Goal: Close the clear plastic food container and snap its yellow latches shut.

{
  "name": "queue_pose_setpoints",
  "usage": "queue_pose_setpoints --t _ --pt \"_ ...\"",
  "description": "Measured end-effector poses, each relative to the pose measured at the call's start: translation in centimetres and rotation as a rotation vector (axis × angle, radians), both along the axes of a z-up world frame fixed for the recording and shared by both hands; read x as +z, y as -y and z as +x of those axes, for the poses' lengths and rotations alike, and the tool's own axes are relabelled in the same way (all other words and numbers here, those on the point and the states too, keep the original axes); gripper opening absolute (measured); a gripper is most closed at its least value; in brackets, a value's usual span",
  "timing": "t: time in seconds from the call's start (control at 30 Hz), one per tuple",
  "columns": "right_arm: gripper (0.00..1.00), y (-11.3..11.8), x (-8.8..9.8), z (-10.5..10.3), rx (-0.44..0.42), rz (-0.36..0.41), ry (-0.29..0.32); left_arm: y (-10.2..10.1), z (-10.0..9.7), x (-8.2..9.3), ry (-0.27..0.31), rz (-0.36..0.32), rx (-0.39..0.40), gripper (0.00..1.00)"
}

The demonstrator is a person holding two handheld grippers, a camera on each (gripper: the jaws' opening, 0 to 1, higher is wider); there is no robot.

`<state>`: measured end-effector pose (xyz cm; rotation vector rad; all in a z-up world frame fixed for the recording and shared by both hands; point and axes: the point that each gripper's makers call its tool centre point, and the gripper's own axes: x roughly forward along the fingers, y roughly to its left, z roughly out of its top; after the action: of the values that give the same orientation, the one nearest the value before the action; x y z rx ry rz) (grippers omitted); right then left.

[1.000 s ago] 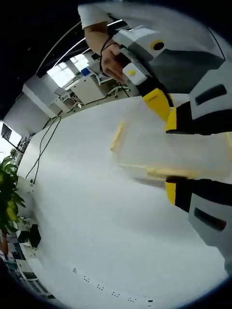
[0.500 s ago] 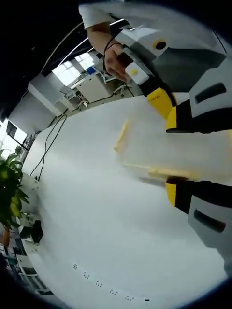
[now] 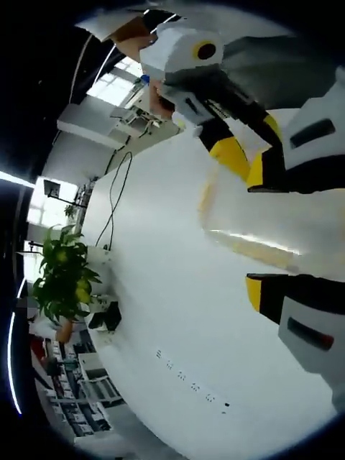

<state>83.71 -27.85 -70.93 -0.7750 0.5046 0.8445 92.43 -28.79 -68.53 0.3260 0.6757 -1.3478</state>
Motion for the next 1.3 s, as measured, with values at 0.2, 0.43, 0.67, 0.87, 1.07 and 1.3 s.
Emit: queue_pose_setpoints --t 0.2,0.43,0.67,0.87,1.07,1.3 --pt "0.38 1.7 -0.4 0.3 -0.027 -0.037 0.014 -2.6 -2.0 0.1 0.013 -0.044 0.09 0.41" --pt "0.41 2.6 -0.5 0.1 -0.058 -0.027 -0.007 -4.5 -3.9 0.2 0.038 -0.082 0.175 0.41" --pt "0.41 4.0 -0.7 0.3 -0.105 -0.014 -0.015 -5.4 -5.2 0.3 0.023 -0.143 0.249 0.4" --pt "0.45 5.2 -0.9 0.5 -0.177 0.033 -0.032 -6.8 -5.7 -0.4 0.033 -0.18 0.34 0.43" --pt "0.45 5.8 -1.6 0.2 -0.208 0.061 -0.053 -8.2 -6.2 -1.4 0.026 -0.197 0.419 0.44" --pt "0.48 6.2 -1.7 0.5 -0.257 0.114 -0.064 -8.2 -7.0 -3.1 0.075 -0.161 0.425 0.47"
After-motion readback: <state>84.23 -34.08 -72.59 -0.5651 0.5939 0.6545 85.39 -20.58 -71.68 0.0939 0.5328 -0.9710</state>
